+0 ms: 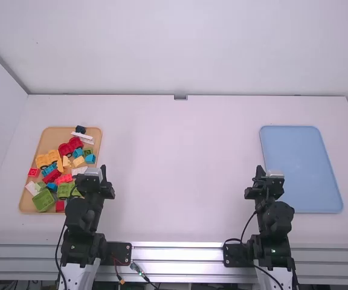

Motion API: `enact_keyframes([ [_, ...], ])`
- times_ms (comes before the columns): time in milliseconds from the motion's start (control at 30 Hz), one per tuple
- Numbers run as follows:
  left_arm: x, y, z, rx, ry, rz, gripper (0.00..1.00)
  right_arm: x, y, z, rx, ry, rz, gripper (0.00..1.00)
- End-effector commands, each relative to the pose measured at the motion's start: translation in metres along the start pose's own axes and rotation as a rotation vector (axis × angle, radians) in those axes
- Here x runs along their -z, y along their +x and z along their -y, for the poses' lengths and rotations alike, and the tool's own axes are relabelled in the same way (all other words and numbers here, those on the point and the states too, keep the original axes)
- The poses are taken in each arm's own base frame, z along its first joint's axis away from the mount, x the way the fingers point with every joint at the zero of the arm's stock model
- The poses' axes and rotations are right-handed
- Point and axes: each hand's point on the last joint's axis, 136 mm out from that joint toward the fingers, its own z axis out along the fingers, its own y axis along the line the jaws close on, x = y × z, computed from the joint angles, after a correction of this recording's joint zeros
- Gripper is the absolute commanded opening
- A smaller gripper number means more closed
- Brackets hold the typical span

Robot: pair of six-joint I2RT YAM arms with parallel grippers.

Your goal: Assemble lego blocks to make yellow taxi

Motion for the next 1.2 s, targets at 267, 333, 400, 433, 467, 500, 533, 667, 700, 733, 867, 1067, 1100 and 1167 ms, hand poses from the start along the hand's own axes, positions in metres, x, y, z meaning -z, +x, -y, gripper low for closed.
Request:
enact_keyframes([
  [267,0.000,-0.004,-0.001,-0.004,-0.009,-0.001,0.03,0.000,-0.004,0.000,0.004,0.001,-0.001,0.03],
  [333,0.001,-0.006,-0.003,-0.007,-0.016,-0.005,0.04,-0.001,-0.007,0.000,0.006,0.001,-0.004,0.04],
  [400,0.001,-0.010,-0.004,-0.010,-0.023,-0.011,0.06,-0.001,-0.011,0.000,0.007,0.002,-0.007,0.06],
  [433,0.001,-0.012,-0.005,-0.012,-0.028,-0.017,0.07,-0.001,-0.013,0.001,0.008,0.003,-0.010,0.07],
  [467,0.001,-0.014,-0.005,-0.013,-0.032,-0.023,0.08,-0.002,-0.015,0.001,0.009,0.003,-0.014,0.08],
  [500,0.002,-0.016,-0.006,-0.014,-0.037,-0.031,0.09,-0.002,-0.017,0.001,0.010,0.003,-0.018,0.10],
  [533,0.002,-0.017,-0.007,-0.014,-0.040,-0.035,0.10,-0.002,-0.019,0.001,0.010,0.003,-0.021,0.10],
  [667,0.003,-0.028,-0.014,-0.020,-0.075,-0.079,0.15,-0.005,-0.029,0.001,0.014,0.003,-0.043,0.16],
  [700,0.003,-0.031,-0.017,-0.023,-0.089,-0.094,0.17,-0.006,-0.032,0.001,0.016,0.002,-0.049,0.17],
  [733,0.002,-0.035,-0.020,-0.025,-0.103,-0.108,0.19,-0.007,-0.034,0.001,0.017,0.001,-0.056,0.19],
  [867,0.000,-0.048,-0.029,-0.049,-0.139,-0.162,0.25,-0.012,-0.043,0.001,0.017,0.001,-0.079,0.25],
  [1067,-0.009,-0.065,-0.050,-0.112,-0.221,-0.282,0.36,-0.025,-0.061,0.001,-0.030,0.003,-0.116,0.36],
  [1100,-0.011,-0.066,-0.055,-0.124,-0.242,-0.313,0.38,-0.028,-0.065,0.001,-0.038,0.003,-0.122,0.38],
  [1167,-0.014,-0.067,-0.062,-0.136,-0.269,-0.352,0.41,-0.032,-0.069,0.001,-0.047,0.004,-0.130,0.41],
])
